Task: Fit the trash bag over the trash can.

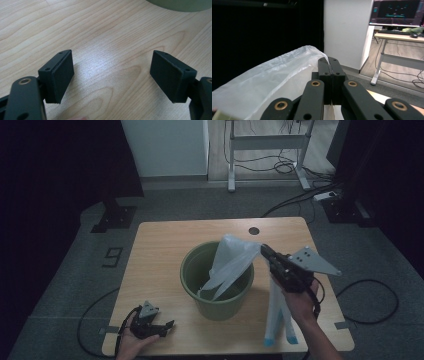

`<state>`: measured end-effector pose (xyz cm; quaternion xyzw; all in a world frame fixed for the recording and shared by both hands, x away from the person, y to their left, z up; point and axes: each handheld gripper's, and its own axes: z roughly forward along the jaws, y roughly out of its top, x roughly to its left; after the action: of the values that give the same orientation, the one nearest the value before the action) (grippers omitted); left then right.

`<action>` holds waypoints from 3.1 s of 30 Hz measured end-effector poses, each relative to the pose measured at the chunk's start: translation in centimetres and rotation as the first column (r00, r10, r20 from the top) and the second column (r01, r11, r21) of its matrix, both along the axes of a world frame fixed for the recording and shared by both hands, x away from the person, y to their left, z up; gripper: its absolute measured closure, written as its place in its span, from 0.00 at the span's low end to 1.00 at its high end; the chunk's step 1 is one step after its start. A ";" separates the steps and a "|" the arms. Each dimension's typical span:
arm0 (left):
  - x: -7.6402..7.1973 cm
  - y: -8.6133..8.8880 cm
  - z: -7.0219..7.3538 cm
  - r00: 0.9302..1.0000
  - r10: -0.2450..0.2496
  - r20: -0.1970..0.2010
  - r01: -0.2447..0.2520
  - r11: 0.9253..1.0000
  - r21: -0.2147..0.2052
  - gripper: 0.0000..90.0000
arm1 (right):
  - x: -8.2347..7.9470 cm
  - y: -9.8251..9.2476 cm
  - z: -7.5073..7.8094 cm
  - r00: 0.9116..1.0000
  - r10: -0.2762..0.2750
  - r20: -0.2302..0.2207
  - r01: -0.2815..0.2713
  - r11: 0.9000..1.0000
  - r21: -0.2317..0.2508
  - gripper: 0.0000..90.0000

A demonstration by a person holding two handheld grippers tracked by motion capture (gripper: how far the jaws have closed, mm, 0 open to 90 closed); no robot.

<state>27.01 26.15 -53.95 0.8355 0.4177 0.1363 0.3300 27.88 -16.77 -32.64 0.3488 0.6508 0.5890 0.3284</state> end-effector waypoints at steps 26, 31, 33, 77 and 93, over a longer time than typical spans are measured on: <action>0.1 0.1 -0.1 1.000 -0.001 -0.001 0.001 1.000 0.001 0.21 | -2.2 3.9 -7.0 0.989 0.099 -0.110 -0.101 0.995 -0.016 0.52; 0.0 0.0 -0.1 1.000 -0.001 -0.001 0.001 1.000 0.001 0.21 | -4.3 2.8 -7.6 0.996 0.025 -0.082 -0.026 1.000 -0.006 0.37; -0.1 -0.1 -0.1 1.000 -0.003 -0.001 0.003 1.000 0.002 0.21 | -5.2 2.1 -8.6 0.996 -0.004 -0.086 0.002 1.000 -0.018 0.34; 0.0 -0.2 -0.1 1.000 0.006 -0.016 -0.006 1.000 -0.016 0.21 | -3.5 -3.6 -17.0 0.935 -0.246 -0.257 0.224 0.968 -0.112 0.98; 0.0 0.1 0.2 1.000 0.013 -0.006 -0.014 1.000 -0.024 0.21 | -2.5 -2.9 -4.1 0.984 -0.180 0.013 0.180 0.984 -0.006 0.99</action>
<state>26.96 26.25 -53.77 0.8290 0.4259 0.1310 0.3380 25.34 -19.68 -36.74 0.4011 0.6167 0.5569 0.3857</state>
